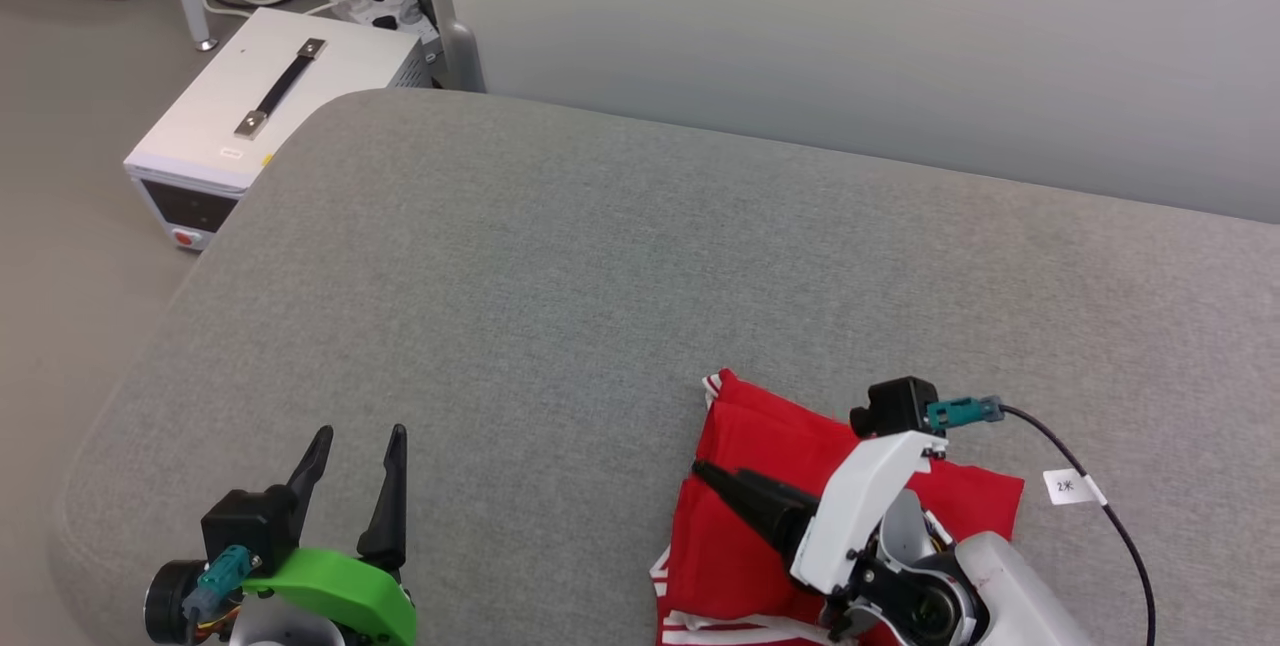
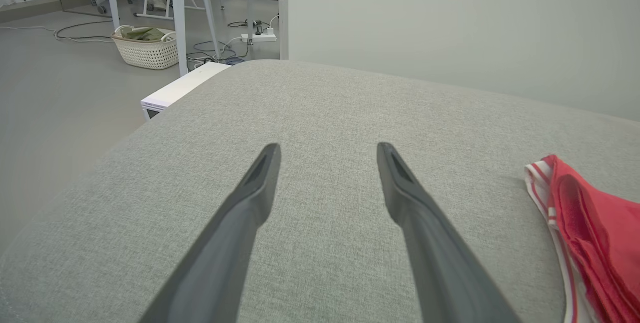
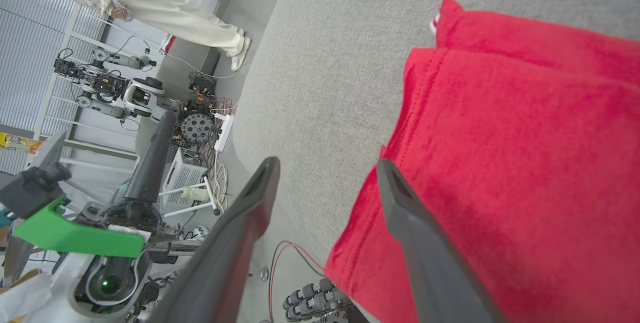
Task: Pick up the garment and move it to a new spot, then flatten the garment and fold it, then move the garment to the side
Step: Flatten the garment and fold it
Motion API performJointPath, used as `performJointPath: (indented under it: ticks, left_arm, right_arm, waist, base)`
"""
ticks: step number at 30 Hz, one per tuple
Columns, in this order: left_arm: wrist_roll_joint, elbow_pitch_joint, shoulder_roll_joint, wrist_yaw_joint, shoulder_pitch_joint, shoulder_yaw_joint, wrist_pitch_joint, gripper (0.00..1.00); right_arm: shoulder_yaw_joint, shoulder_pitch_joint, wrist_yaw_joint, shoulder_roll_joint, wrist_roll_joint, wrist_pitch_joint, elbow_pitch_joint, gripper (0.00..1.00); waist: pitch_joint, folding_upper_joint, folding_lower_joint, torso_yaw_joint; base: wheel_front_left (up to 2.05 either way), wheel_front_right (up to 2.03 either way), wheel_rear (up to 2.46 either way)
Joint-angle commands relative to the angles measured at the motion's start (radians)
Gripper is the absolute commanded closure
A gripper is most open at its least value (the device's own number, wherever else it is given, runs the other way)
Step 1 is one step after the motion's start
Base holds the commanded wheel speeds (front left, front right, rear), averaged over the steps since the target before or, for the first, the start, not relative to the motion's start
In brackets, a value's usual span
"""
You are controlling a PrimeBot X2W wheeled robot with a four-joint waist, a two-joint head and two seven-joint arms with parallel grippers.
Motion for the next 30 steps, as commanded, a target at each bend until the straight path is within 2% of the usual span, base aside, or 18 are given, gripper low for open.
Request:
performJointPath:
  ticks: [1, 4, 6, 10, 15, 19, 23, 30]
  left_arm:
    - [-0.002, -0.002, 0.005, -0.004, -0.014, -0.002, -0.006, 0.00]
    - [-0.009, -0.012, 0.004, -0.004, -0.012, -0.006, -0.006, 0.00]
    - [-0.015, -0.024, 0.002, -0.004, -0.010, -0.009, -0.006, 0.00]
    - [-0.023, -0.053, -0.002, -0.004, -0.008, -0.022, -0.006, 0.00]
    - [-0.052, -0.093, -0.017, -0.004, -0.009, -0.028, -0.006, 0.00]
    - [-0.077, -0.117, -0.027, -0.004, -0.012, -0.030, -0.006, 0.00]
    - [-0.078, -0.140, -0.034, -0.004, -0.012, -0.020, -0.006, 0.00]
    - [-0.068, -0.175, -0.047, -0.004, 0.012, -0.015, -0.006, 0.00]
  right_arm:
    - [-0.008, -0.019, 0.000, -0.003, -0.004, -0.009, -0.013, 0.00]
    - [-0.022, -0.032, 0.000, -0.008, -0.065, -0.020, -0.053, 0.00]
    - [-0.023, -0.042, 0.000, -0.040, -0.142, -0.037, -0.094, 0.00]
    - [-0.022, -0.052, 0.000, -0.132, -0.291, -0.097, -0.183, 0.00]
    - [-0.042, -0.052, 0.000, -0.263, -0.470, -0.256, -0.269, 0.00]
    - [-0.105, -0.007, 0.000, -0.305, -0.521, -0.338, -0.287, 0.00]
    - [-0.205, 0.052, 0.000, -0.304, -0.541, -0.415, -0.317, 0.00]
    - [-0.353, 0.179, 0.000, -0.238, -0.589, -0.537, -0.387, 0.00]
  waist:
    - [-0.012, 0.0000, 0.0000, -0.018]
    - [-0.022, 0.0000, 0.0000, -0.040]
    - [-0.028, 0.0000, 0.0000, -0.057]
    - [-0.037, 0.0000, 0.0000, -0.095]
    - [-0.039, 0.0000, 0.0000, -0.145]
    - [-0.036, 0.0000, 0.0000, -0.178]
    - [-0.025, 0.0000, 0.0000, -0.211]
    - [-0.004, 0.0000, 0.0000, -0.255]
  base:
    - [0.00, 0.00, 0.00]
    - [0.00, 0.00, 0.00]
    - [0.00, 0.00, 0.00]
    - [0.00, 0.00, 0.00]
    - [0.00, 0.00, 0.00]
    - [0.00, 0.00, 0.00]
    - [0.00, 0.00, 0.00]
    - [0.00, 0.00, 0.00]
